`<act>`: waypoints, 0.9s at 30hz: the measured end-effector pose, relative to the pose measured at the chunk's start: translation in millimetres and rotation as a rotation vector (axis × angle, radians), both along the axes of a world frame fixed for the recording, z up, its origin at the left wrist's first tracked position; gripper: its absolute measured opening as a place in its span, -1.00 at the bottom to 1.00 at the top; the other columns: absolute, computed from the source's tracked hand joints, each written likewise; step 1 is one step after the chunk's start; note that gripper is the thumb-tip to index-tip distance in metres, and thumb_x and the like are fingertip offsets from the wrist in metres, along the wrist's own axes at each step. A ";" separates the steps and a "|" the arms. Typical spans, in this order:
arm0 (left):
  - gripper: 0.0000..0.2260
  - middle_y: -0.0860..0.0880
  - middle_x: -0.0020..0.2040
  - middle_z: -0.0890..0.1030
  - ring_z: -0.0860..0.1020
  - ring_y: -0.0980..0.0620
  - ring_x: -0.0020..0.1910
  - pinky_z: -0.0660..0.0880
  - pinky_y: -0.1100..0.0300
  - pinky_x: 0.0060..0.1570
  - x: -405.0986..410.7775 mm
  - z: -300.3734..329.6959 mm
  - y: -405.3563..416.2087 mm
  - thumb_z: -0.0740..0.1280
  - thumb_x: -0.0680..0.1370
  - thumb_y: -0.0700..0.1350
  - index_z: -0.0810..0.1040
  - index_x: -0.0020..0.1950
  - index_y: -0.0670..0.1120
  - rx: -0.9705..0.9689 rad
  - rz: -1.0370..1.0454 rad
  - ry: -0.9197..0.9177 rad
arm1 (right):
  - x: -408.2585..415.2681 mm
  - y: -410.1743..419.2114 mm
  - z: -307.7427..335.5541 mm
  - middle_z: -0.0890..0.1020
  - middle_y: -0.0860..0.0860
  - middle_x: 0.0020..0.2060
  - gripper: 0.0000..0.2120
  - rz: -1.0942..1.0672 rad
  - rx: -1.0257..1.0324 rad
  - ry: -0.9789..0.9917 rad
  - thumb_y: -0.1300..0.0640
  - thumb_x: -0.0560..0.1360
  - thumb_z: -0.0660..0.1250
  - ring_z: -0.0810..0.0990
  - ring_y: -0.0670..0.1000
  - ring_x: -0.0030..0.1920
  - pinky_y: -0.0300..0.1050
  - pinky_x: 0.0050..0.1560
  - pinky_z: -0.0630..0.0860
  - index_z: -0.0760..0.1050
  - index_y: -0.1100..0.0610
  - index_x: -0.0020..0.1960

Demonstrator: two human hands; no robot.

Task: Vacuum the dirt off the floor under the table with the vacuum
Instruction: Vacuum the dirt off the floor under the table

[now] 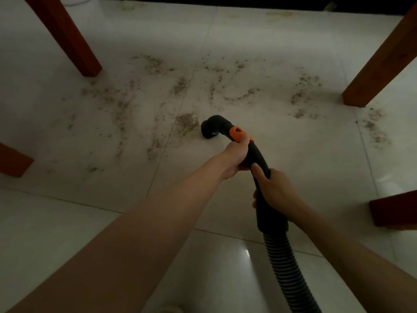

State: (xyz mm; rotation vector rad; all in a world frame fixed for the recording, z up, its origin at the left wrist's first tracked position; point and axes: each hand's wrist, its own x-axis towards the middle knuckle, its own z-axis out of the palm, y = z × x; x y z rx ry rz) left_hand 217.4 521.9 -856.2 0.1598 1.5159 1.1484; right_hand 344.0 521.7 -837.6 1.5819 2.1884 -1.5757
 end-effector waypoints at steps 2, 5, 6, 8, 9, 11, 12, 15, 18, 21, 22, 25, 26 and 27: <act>-0.56 -0.12 0.02 0.47 0.48 -0.11 0.08 0.48 0.01 0.16 2.4 2.8 -3.7 -0.01 0.64 0.13 0.33 0.24 -0.20 0.003 -0.017 -0.021 | 2.7 -5.0 1.6 0.60 0.14 -0.35 -0.60 0.000 0.006 -0.007 -0.13 0.61 0.09 0.66 0.15 -0.34 0.00 -0.25 0.62 0.39 0.19 -0.17; -0.63 -0.10 -0.07 0.47 0.48 -0.08 0.01 0.46 0.01 0.19 5.5 8.1 -7.8 0.00 0.64 0.12 0.34 0.14 -0.16 0.006 -0.044 -0.054 | 8.0 -9.2 4.7 0.60 0.15 -0.35 -0.59 0.003 -0.011 0.015 -0.12 0.61 0.09 0.65 0.16 -0.34 0.02 -0.23 0.62 0.38 0.19 -0.19; -0.64 -0.10 -0.08 0.47 0.49 -0.07 -0.02 0.46 0.02 0.18 7.4 9.6 -9.7 0.00 0.64 0.12 0.35 0.13 -0.16 0.003 -0.050 -0.056 | 10.0 -10.6 5.9 0.59 0.16 -0.35 -0.59 0.003 -0.026 0.029 -0.12 0.61 0.09 0.64 0.16 -0.35 0.02 -0.24 0.62 0.39 0.20 -0.19; -0.65 -0.10 -0.10 0.46 0.49 -0.04 -0.10 0.49 0.05 0.07 11.5 12.4 -13.7 0.00 0.64 0.12 0.34 0.11 -0.15 -0.005 -0.049 -0.049 | 14.0 -12.6 7.5 0.59 0.17 -0.36 -0.58 0.001 -0.061 0.055 -0.11 0.61 0.10 0.63 0.15 -0.38 0.03 -0.26 0.62 0.39 0.21 -0.21; -0.66 -0.10 -0.11 0.46 0.49 -0.02 -0.13 0.51 0.09 0.00 13.1 13.5 -16.3 0.00 0.64 0.12 0.34 0.11 -0.14 -0.011 -0.042 -0.042 | 15.6 -13.6 7.9 0.59 0.17 -0.36 -0.58 0.003 -0.078 0.064 -0.10 0.61 0.10 0.62 0.15 -0.40 0.02 -0.26 0.61 0.39 0.22 -0.21; -0.67 -0.09 -0.12 0.46 0.49 -0.01 -0.16 0.50 0.14 -0.11 14.1 15.4 -21.8 0.00 0.64 0.11 0.34 0.11 -0.14 -0.026 -0.027 -0.023 | 16.5 -15.4 8.2 0.59 0.16 -0.37 -0.59 0.015 -0.099 0.072 -0.10 0.61 0.10 0.62 0.13 -0.42 0.00 -0.29 0.61 0.39 0.22 -0.20; -0.66 -0.09 -0.11 0.47 0.49 -0.01 -0.16 0.50 0.15 -0.12 13.3 15.4 -24.7 0.00 0.64 0.11 0.34 0.12 -0.14 -0.030 -0.022 -0.016 | 16.1 -16.7 8.0 0.59 0.16 -0.37 -0.59 0.025 -0.103 0.072 -0.10 0.61 0.10 0.62 0.11 -0.43 -0.03 -0.32 0.60 0.39 0.22 -0.19; -0.66 -0.10 -0.08 0.47 0.49 -0.04 -0.08 0.51 0.08 0.03 6.5 13.6 -31.4 0.00 0.64 0.11 0.36 0.08 -0.14 -0.035 -0.010 0.003 | 10.5 -22.6 5.7 0.58 0.14 -0.39 -0.58 0.045 -0.113 0.083 -0.11 0.61 0.10 0.60 0.08 -0.45 -0.07 -0.36 0.59 0.39 0.22 -0.20; -0.65 -0.10 -0.07 0.47 0.48 -0.07 -0.01 0.46 0.01 0.18 -1.7 11.9 -36.6 0.00 0.65 0.11 0.37 0.08 -0.14 -0.030 0.015 0.020 | 1.1 -28.8 3.0 0.58 0.14 -0.39 -0.58 0.064 -0.109 0.091 -0.11 0.62 0.09 0.61 0.12 -0.41 -0.02 -0.29 0.60 0.37 0.20 -0.22; -0.63 -0.11 -0.04 0.48 0.49 -0.07 0.00 0.46 0.01 0.17 -9.2 11.0 -41.8 -0.01 0.65 0.11 0.35 0.12 -0.16 -0.029 0.015 0.029 | -7.7 -33.1 0.0 0.57 0.11 -0.40 -0.59 0.077 -0.092 0.093 -0.10 0.62 0.09 0.59 0.08 -0.45 -0.10 -0.37 0.57 0.38 0.19 -0.23; -0.64 -0.11 -0.03 0.48 0.49 -0.06 -0.02 0.47 0.02 0.15 -11.6 10.2 -43.2 -0.02 0.65 0.11 0.37 0.09 -0.16 -0.027 0.014 0.028 | -10.2 -34.0 -1.1 0.56 0.11 -0.41 -0.59 0.081 -0.087 0.090 -0.10 0.62 0.09 0.59 0.07 -0.45 -0.12 -0.39 0.56 0.38 0.19 -0.22; -0.62 -0.12 0.00 0.49 0.50 -0.06 -0.03 0.49 0.04 0.08 -16.7 6.4 -45.5 -0.02 0.64 0.12 0.37 0.10 -0.17 -0.029 0.026 0.023 | -16.0 -35.5 -6.6 0.59 0.12 -0.36 -0.60 0.090 -0.064 0.064 -0.12 0.61 0.09 0.63 0.13 -0.36 -0.03 -0.27 0.62 0.38 0.16 -0.21; -0.61 -0.12 0.00 0.49 0.50 -0.06 -0.03 0.49 0.04 0.07 -18.4 4.6 -45.5 -0.02 0.64 0.13 0.36 0.13 -0.17 -0.031 0.029 0.025 | -17.7 -35.7 -8.5 0.61 0.13 -0.33 -0.60 0.092 -0.051 0.052 -0.14 0.61 0.09 0.66 0.16 -0.31 0.02 -0.21 0.63 0.38 0.15 -0.20; -0.61 -0.11 0.00 0.49 0.50 -0.06 -0.02 0.49 0.05 0.06 -20.2 3.2 -45.3 -0.01 0.64 0.13 0.36 0.16 -0.18 -0.032 0.032 0.027 | -19.0 -35.7 -10.4 0.62 0.14 -0.31 -0.60 0.093 -0.043 0.047 -0.15 0.60 0.09 0.67 0.17 -0.26 0.05 -0.17 0.64 0.39 0.15 -0.19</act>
